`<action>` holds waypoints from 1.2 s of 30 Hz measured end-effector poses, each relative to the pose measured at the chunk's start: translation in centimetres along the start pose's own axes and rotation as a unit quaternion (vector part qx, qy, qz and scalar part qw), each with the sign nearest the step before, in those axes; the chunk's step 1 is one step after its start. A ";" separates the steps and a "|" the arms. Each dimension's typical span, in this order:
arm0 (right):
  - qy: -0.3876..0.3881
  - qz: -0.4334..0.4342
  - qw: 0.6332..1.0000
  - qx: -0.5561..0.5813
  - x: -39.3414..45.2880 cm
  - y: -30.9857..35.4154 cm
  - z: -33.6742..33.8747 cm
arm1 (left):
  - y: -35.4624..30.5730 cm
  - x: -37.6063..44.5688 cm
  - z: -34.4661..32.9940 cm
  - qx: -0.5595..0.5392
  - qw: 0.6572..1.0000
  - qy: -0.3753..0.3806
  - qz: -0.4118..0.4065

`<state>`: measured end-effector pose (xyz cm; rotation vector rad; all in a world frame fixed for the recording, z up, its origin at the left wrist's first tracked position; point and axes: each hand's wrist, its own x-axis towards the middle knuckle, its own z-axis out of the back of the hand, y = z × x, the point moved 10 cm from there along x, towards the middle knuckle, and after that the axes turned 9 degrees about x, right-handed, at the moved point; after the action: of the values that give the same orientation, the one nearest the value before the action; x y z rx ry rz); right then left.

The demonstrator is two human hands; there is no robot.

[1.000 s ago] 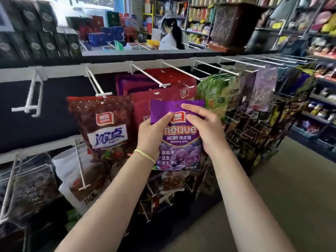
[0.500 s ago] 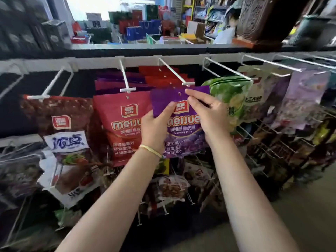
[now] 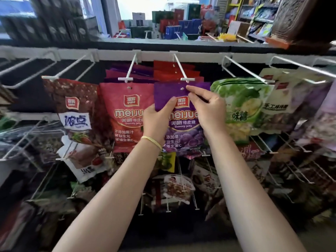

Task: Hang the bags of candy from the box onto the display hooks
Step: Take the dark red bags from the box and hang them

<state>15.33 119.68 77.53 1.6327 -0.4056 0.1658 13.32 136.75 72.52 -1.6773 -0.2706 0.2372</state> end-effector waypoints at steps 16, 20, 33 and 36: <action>-0.161 0.178 0.953 -0.186 -10.0 -0.7 -0.8 | -0.9 -6.2 8.1 0.461 0.810 -0.101 -0.349; -0.035 0.082 0.986 -0.140 -13.7 -3.0 -9.5 | 4.3 -4.6 16.0 0.523 0.839 0.055 -0.137; 0.363 -0.123 0.906 -0.178 -36.6 -9.5 -52.9 | 4.0 -7.1 62.2 0.455 0.890 0.020 -0.033; 0.366 -0.137 0.908 -0.148 -38.7 -9.2 -59.2 | 3.1 -6.6 69.7 0.444 0.895 -0.019 -0.028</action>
<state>-9.34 184.78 62.04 1.1984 0.3621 0.4605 -14.48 200.00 60.93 -0.7543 -0.1921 0.2931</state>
